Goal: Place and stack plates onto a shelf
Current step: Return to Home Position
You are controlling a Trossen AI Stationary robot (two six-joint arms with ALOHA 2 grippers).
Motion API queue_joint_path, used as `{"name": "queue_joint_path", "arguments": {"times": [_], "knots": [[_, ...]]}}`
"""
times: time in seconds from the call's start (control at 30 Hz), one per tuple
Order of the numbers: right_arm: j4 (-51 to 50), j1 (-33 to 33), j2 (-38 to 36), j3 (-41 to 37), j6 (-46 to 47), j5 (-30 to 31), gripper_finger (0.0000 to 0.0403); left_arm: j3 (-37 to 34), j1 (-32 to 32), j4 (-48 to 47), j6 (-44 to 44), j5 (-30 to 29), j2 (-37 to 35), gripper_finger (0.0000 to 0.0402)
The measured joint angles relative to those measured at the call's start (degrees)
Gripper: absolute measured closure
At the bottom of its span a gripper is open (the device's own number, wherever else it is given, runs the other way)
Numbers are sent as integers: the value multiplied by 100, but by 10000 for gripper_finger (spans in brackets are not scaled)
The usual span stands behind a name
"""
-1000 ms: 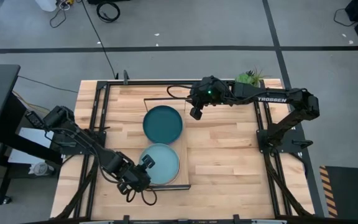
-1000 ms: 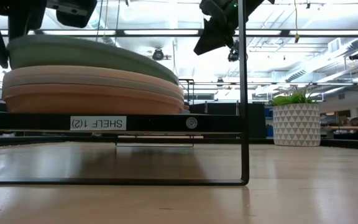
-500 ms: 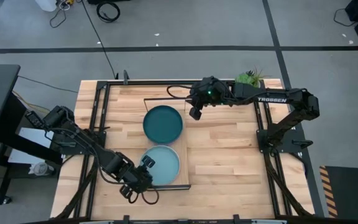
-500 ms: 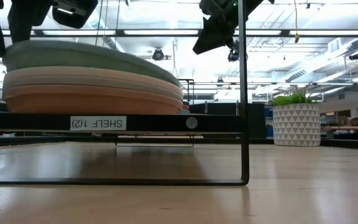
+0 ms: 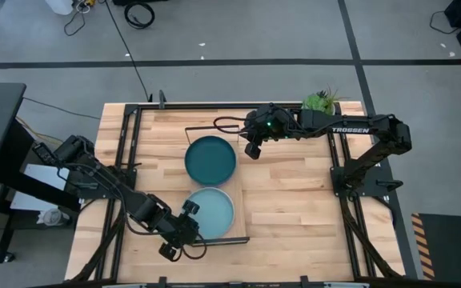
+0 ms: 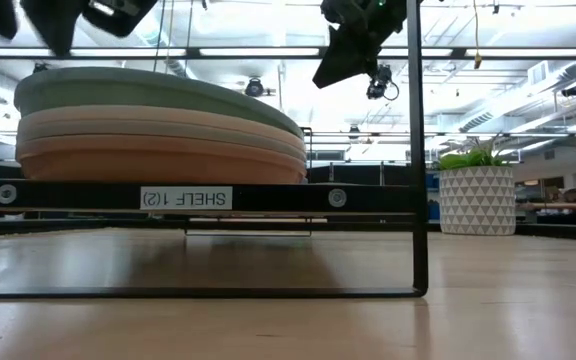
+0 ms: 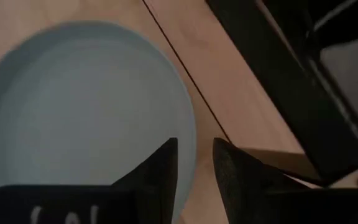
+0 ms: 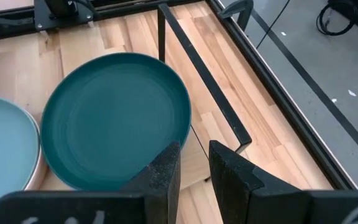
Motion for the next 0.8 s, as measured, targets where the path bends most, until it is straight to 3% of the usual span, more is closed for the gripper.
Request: {"name": "queue_joint_path", "arguments": {"times": [0.4, 0.57, 0.7, 0.8], "knots": [[-2, 0, 0, 0, -12, 7, 312, 17, -205, -996, -348, -584, -350, 293], [-127, 0, -40, 0, 192, -19, 312, -121, -490, -997, -704, -1459, -696, 313], [-115, -49, -395, 0, 350, -403, 312, -571, -817, -968, -1709, -2458, -1354, 340], [-117, -156, -646, 0, 55, -349, 312, -1016, -1047, -997, -2422, -3037, -1907, 362]]}}
